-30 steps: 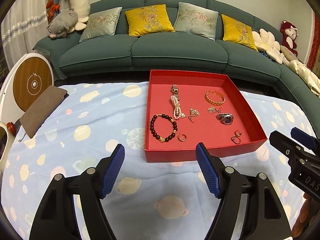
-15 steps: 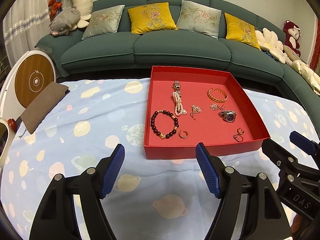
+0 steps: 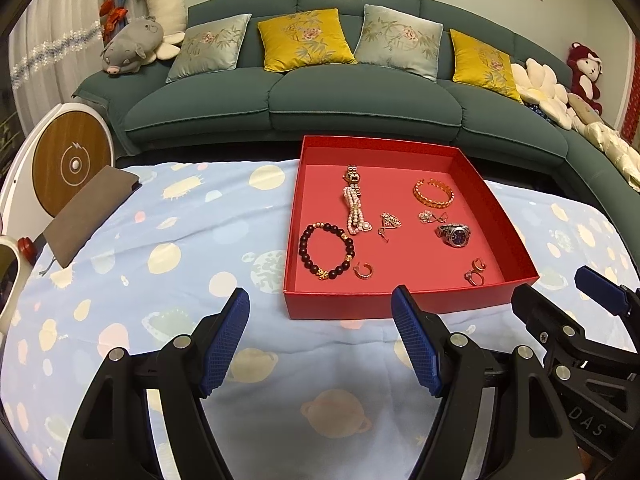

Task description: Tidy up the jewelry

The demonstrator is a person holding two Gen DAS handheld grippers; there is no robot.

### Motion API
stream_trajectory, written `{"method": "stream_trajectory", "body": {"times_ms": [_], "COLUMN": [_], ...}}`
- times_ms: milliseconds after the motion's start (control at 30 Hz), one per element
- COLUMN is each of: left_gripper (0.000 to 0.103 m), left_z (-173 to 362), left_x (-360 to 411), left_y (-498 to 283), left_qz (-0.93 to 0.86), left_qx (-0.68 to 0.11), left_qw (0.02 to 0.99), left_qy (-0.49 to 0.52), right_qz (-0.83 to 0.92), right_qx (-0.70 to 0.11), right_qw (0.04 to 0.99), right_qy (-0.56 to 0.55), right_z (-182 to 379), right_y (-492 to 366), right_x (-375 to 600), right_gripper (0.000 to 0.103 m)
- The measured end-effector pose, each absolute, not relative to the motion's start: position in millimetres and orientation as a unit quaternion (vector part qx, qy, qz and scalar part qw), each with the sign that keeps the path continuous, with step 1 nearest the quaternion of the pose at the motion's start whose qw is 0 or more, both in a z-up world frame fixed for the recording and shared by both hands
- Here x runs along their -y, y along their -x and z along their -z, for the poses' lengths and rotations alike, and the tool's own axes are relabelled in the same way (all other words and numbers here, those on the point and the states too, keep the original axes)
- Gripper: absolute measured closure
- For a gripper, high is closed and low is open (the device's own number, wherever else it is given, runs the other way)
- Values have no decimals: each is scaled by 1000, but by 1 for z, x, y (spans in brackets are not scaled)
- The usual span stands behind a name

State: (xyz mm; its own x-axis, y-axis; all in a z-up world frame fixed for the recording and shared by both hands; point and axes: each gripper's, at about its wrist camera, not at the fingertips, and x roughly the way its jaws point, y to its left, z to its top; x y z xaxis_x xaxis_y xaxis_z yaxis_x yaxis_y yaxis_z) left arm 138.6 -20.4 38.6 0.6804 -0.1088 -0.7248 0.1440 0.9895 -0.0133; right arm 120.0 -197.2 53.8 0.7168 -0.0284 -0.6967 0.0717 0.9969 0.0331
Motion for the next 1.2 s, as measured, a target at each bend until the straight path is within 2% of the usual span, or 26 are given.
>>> {"method": "stream_trajectory", "body": {"times_ms": [1200], "left_gripper": [32], "left_z": [-40], "left_x": [19], "left_y": [-135], "left_qz": [52], "left_qx": [-388], "left_qw": [920], "left_qy": [-27], "right_qz": [30], "right_qx": [-374], "right_qw": [927], "right_qy": [-25], "right_z": [-53], "right_y": [-119], "right_x": [194], "right_gripper": [23]}}
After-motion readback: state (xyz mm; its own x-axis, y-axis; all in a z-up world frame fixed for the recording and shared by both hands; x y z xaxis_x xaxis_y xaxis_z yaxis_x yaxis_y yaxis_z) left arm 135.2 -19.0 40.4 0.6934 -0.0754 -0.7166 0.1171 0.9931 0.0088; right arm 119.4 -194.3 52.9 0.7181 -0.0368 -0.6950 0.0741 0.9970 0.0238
